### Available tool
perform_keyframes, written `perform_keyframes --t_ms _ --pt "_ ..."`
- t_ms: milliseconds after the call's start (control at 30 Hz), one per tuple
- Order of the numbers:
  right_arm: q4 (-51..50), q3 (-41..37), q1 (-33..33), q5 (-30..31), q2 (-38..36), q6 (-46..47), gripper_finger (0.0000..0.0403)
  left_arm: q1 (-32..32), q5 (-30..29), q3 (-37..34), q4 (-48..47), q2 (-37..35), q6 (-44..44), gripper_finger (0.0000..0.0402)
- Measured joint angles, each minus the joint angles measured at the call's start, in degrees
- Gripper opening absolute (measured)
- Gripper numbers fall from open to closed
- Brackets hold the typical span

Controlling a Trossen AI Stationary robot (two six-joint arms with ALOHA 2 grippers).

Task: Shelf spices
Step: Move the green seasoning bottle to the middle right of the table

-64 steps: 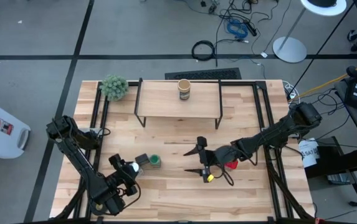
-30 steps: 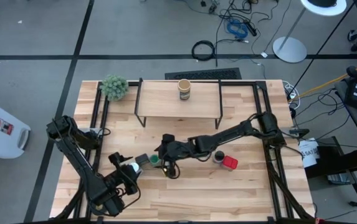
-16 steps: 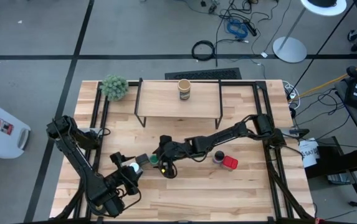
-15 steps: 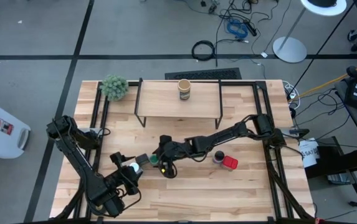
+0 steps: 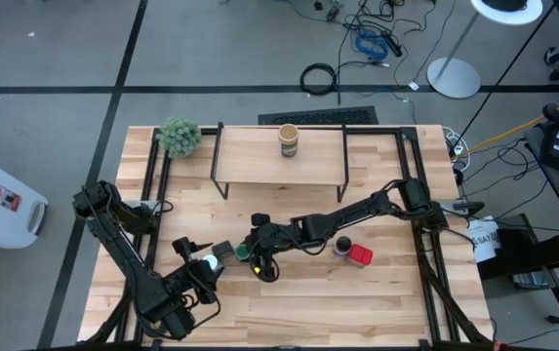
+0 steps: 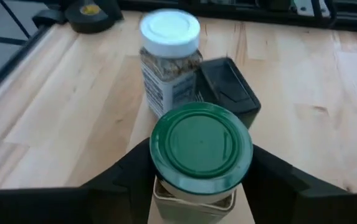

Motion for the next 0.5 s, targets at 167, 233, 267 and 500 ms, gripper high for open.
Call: perform_keyframes --t_ms 167,233,267,500 --pt "-6.28 0.00 0.65 0.15 -3.84 0.30 0.0192 0.23 -0.06 0.00 -0.38 0.00 0.02 0.0357" --pt "-8.99 0.00 1.08 0.24 -5.74 0.30 0.0189 0.24 -0.19 0.00 -0.61 0.00 0.02 0.0357" --pt "-9.94 0.00 1.22 0.28 -6.67 0.30 0.0188 0.24 -0.19 0.00 -0.79 -0.01 -0.01 0.0357" --pt "-22.06 0.00 2.40 1.62 -12.88 0.34 0.0191 0.22 -0.23 0.00 -1.26 -0.02 -0.11 0.0357"
